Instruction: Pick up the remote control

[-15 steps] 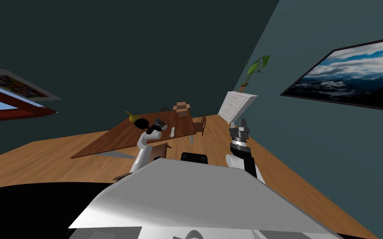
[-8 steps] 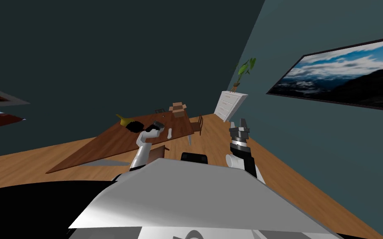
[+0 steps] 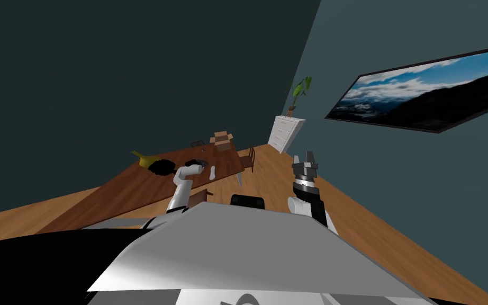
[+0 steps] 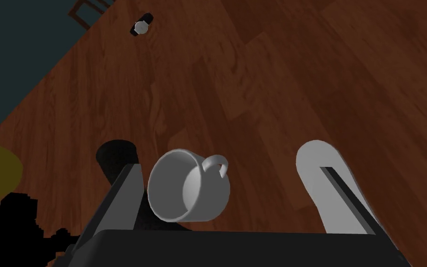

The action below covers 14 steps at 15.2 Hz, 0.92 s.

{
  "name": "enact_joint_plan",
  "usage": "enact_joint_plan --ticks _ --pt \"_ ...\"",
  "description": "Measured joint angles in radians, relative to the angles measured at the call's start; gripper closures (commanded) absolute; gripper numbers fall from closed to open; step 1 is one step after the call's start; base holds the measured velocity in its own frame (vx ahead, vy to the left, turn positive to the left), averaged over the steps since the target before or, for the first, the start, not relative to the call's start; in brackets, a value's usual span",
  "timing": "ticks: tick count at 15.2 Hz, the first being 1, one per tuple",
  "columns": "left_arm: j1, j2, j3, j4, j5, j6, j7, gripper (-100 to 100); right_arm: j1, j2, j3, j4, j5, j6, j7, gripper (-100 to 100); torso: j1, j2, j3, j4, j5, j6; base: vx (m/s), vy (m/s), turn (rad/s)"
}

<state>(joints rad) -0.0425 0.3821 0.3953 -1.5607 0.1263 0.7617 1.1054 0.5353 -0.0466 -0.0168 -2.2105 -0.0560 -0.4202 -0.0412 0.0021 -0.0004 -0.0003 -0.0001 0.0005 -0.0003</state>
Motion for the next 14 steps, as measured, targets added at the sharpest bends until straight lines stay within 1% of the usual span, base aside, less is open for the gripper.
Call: enact_joint_plan --ticks 2,3,4,5,6,8,10,11,13,14 --pt "-0.014 0.019 0.018 0.043 0.021 0.040 0.031 -100 0.000 0.000 0.000 0.000 0.000 0.000 0.000 0 0.000 0.000 0.000 0.000 0.000 0.000 0.010 0.015 -0.131" --pt "-0.017 0.020 0.022 0.053 0.023 0.060 0.042 -100 0.000 0.000 0.000 0.000 0.000 0.000 0.000 0 0.000 0.000 0.000 0.000 0.000 0.000 0.012 0.011 -0.160" --pt "-0.021 0.028 0.032 0.072 0.033 0.079 0.056 -100 0.000 0.000 0.000 0.000 0.000 0.000 0.000 0 0.000 0.000 0.000 0.000 0.000 0.000 0.013 0.016 -0.197" --pt "-0.025 0.031 0.039 0.091 0.037 0.100 0.072 -100 0.000 0.000 0.000 0.000 0.000 0.000 0.000 0 0.000 0.000 0.000 0.000 0.000 0.001 0.010 0.017 -0.082" --pt "-0.028 0.028 0.042 0.099 0.034 0.118 0.084 -100 0.000 0.000 0.000 0.000 0.000 0.000 0.000 0 0.000 0.000 0.000 0.000 0.000 0.000 0.013 0.012 -0.180" --pt "-0.046 0.040 0.057 0.141 0.045 0.158 0.116 -100 0.000 0.000 0.000 0.000 0.000 0.000 0.000 0 0.000 -0.001 0.000 0.000 0.000 0.001 0.018 0.023 -0.187" --pt "-0.069 0.050 0.072 0.195 0.052 0.200 0.154 -100 0.000 0.000 0.000 0.000 0.000 0.000 0.000 0 0.001 -0.001 -0.001 0.000 0.000 0.000 0.018 0.029 -0.120" --pt "-0.073 0.055 0.077 0.214 0.057 0.218 0.165 -100 0.000 0.000 0.000 0.000 0.000 0.000 0.000 0 0.001 -0.001 -0.001 0.000 0.000 0.000 0.019 0.024 -0.136" --pt "-0.081 0.062 0.091 0.268 0.069 0.244 0.192 -100 0.000 0.000 0.000 0.000 0.000 0.000 0.000 0 0.001 -0.001 -0.001 0.000 0.000 0.000 0.014 0.022 -0.116" --pt "-0.080 0.063 0.094 0.272 0.072 0.259 0.201 -100 0.000 0.000 0.000 0.000 0.000 0.000 0.000 0 0.001 -0.001 0.000 0.000 0.000 0.000 0.014 0.020 -0.148"
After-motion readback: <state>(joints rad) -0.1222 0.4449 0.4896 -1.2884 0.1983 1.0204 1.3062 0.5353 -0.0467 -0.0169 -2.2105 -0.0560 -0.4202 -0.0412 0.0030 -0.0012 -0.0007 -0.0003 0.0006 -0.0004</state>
